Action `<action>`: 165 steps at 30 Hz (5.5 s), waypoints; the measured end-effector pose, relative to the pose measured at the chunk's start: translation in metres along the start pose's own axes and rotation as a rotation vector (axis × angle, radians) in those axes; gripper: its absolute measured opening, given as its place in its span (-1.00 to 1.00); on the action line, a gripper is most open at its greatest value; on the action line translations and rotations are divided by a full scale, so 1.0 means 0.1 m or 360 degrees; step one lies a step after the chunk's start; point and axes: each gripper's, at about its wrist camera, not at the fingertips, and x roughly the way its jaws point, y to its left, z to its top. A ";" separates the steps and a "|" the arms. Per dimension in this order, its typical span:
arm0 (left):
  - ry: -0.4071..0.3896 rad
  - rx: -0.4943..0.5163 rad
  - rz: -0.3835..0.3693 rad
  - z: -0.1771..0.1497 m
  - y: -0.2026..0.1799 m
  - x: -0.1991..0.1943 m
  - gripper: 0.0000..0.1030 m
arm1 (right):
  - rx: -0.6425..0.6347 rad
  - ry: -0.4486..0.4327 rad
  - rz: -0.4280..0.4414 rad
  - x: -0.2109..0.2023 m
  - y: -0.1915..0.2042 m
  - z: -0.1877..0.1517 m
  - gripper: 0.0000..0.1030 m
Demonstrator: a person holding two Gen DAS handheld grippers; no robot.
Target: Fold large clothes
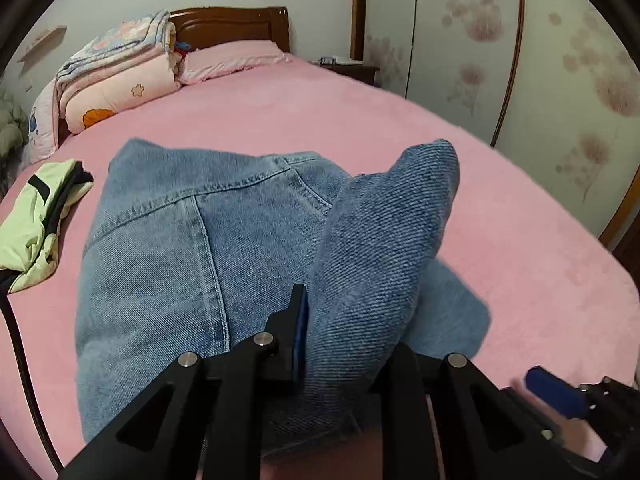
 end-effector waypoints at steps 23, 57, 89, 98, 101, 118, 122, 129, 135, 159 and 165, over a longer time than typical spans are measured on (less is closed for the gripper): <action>-0.0065 -0.0189 -0.0188 -0.38 0.51 -1.17 0.61 | 0.0105 -0.0043 0.0138 -0.27 -0.09 0.23 -0.26; 0.0039 -0.0457 0.0081 -0.38 1.28 -0.34 0.78 | 0.0170 -0.0057 0.0474 0.13 0.13 0.99 -0.64; 0.0086 -0.0293 -0.0083 -0.36 0.90 -0.39 -0.49 | -0.0173 -0.0098 0.0178 0.04 0.33 0.62 -0.74; 0.0054 -0.0264 -0.0137 -0.47 0.95 -0.22 -0.60 | -0.0077 0.0051 0.0182 0.48 -0.05 0.39 -1.00; 0.0048 -0.0268 -0.0150 -0.46 0.99 -0.20 -0.62 | -0.0116 0.0056 0.0138 0.51 0.00 0.39 -1.00; -0.0068 -0.0252 -0.0140 0.43 1.39 -0.82 0.41 | -0.0209 -0.0028 0.0217 -0.09 0.15 1.09 -0.95; -0.0075 -0.0197 -0.0123 0.85 1.41 -0.70 0.42 | -0.0277 -0.0089 0.0288 -0.20 0.32 1.56 -0.95; 0.0048 -0.0224 -0.0088 1.37 1.32 0.08 0.42 | -0.0258 -0.0055 0.0412 0.27 0.70 2.21 -0.95; 0.0286 -0.0331 0.0022 1.22 1.39 0.89 0.42 | -0.0139 0.0191 0.0493 1.12 0.82 2.28 -0.95; 0.0199 -0.0282 0.0075 1.08 1.61 0.32 0.66 | -0.0071 0.0250 0.0426 1.06 0.06 2.01 -0.20; 0.0212 -0.0175 -0.0006 1.21 1.44 -0.41 0.86 | -0.0037 0.0223 0.0535 0.44 -0.06 2.01 0.14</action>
